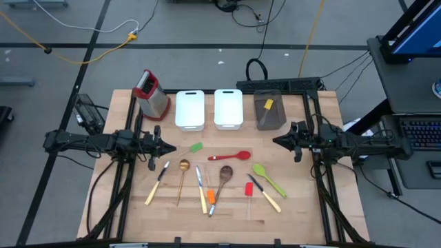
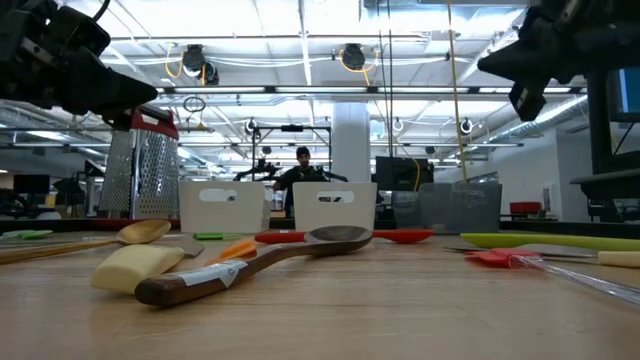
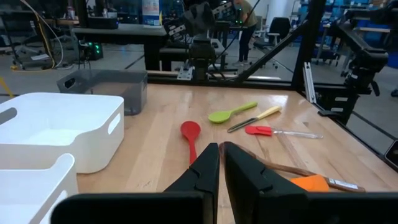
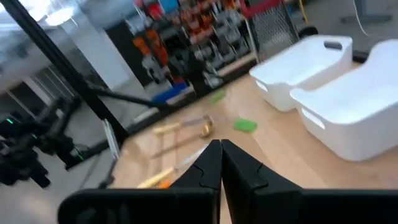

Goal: Pick & Place Kitchen Items
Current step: Put the green silicone spatula into the black bin

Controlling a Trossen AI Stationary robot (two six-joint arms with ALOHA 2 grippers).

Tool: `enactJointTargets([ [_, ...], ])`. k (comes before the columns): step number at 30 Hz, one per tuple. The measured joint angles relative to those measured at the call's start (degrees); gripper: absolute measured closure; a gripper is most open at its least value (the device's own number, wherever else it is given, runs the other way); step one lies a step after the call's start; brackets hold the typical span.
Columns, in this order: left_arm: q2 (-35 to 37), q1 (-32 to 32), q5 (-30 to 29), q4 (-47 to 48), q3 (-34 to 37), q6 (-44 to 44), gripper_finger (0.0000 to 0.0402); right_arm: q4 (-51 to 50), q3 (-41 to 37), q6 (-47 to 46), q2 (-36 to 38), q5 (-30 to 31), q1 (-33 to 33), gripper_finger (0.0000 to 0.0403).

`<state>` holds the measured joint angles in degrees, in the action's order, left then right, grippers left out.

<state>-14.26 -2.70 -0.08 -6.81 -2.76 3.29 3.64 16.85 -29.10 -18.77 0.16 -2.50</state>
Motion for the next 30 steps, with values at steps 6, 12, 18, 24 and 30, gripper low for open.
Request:
enactJointTargets([
  [6, 0.0, 0.0, 0.0, -0.5, 0.0, 0.0, 0.0376, 5.5, -7.1, -0.3, 7.1, 0.0, 0.0, 0.0403],
  [12, 0.0, 0.0, 0.0, -0.2, -0.3, 0.0, 0.0376, 5.5, -10.8, -1.3, 11.8, 0.0, 0.0, 0.0403],
  [18, 0.0, 0.0, 0.0, 4.5, -4.6, 0.8, 0.0376, 5.5, -12.3, 1.6, 14.4, 0.0, 0.0, 0.0403],
  [24, -2.2, 0.0, 0.0, 24.4, -14.9, 3.6, 0.0376, 4.8, -12.3, 5.4, 15.4, 0.0, 0.0, 0.0403],
  [30, -8.8, 0.0, 0.2, 40.5, -25.1, 10.3, 0.0376, 4.8, -12.4, 6.0, 15.4, 0.2, 0.0, 0.0403],
])
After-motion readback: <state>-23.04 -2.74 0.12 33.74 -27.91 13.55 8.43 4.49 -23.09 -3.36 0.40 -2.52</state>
